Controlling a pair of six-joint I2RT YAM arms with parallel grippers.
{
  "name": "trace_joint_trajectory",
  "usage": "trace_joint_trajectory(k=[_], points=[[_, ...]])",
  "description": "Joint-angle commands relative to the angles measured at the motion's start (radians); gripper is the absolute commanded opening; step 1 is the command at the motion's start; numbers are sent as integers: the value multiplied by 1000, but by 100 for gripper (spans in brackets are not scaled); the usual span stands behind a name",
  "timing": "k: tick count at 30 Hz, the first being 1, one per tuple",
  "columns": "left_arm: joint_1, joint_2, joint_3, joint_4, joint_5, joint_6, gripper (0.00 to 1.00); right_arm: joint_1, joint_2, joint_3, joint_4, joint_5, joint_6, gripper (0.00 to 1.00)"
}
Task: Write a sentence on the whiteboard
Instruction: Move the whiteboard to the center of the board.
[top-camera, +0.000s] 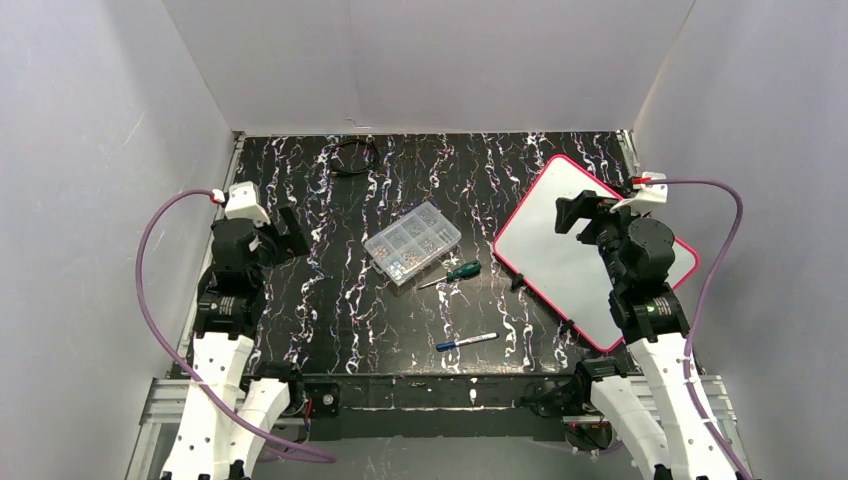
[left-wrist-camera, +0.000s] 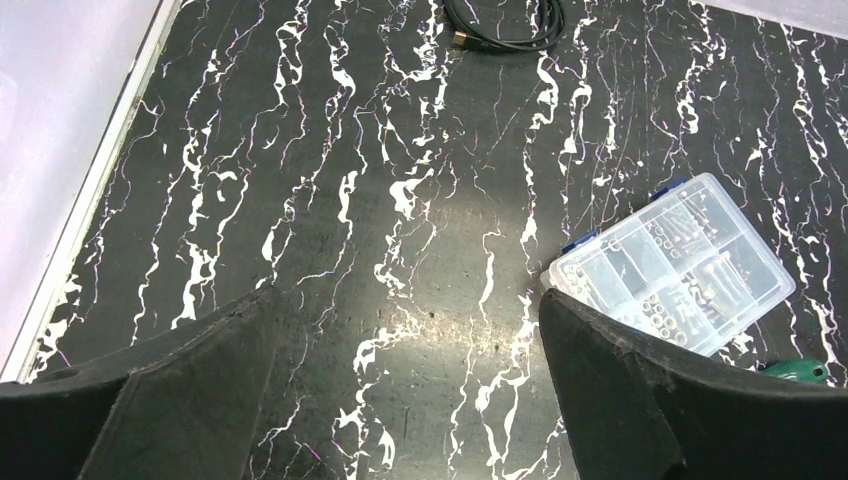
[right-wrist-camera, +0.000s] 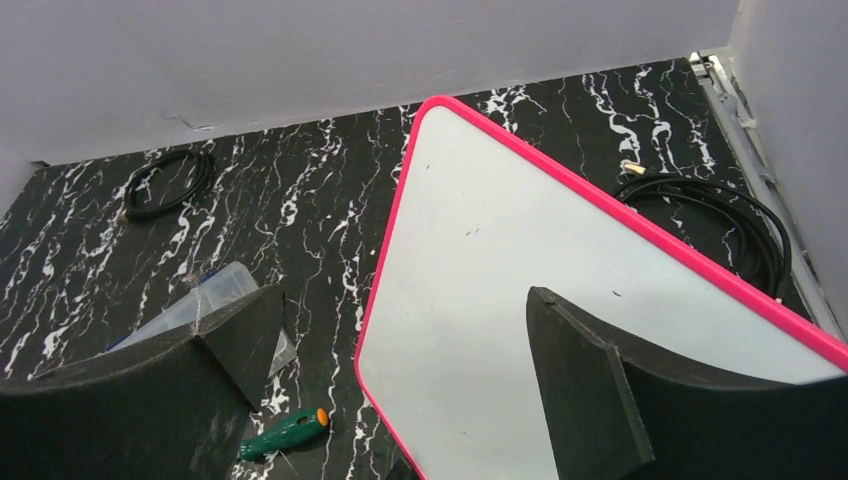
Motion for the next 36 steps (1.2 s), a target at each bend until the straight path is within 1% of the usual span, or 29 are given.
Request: trace_joint_trajectory(k=[1, 5, 9, 11, 14, 15, 16, 19, 21, 23, 24, 26, 28, 33, 36], points=[[-3, -6, 40, -6, -22, -23, 98, -1, 7, 31, 42, -39, 29, 99], [-3, -10, 38, -4, -25, -33, 98, -2, 63, 67, -5, -94, 74, 99], [-3, -10, 29, 2, -31, -40, 98, 0, 108, 83, -68, -129, 157, 99], [-3, -2, 28, -3, -28, -41, 98, 8, 117, 74, -97, -129, 193, 95], [-3, 6, 26, -7, -14, -40, 98, 56, 138, 59, -153, -79, 249, 89], [-4, 7, 24, -7, -10, -40, 98, 89, 149, 52, -168, -44, 271, 87], [-3, 9, 24, -7, -8, -40, 98, 152, 161, 44, -179, -6, 289, 86], [-3, 7, 19, -7, 1, -40, 98, 355, 198, 21, -226, 223, 392, 84], [-3, 4, 17, -4, 2, -40, 98, 468, 218, -10, -253, 357, 496, 82], [-3, 0, 13, -1, 1, -40, 98, 542, 230, -45, -262, 436, 620, 76], [-3, 0, 13, -1, 3, -41, 98, 570, 238, -64, -265, 469, 674, 74], [-3, 0, 10, -1, 9, -44, 98, 619, 264, -91, -268, 538, 757, 73], [-3, 1, 11, -1, 14, -47, 98, 659, 324, -97, -279, 601, 814, 73], [-4, -4, 10, -1, 18, -52, 98, 690, 465, -78, -297, 648, 902, 73], [-3, -10, 9, -2, 14, -52, 98, 696, 514, -102, -316, 689, 1017, 70]])
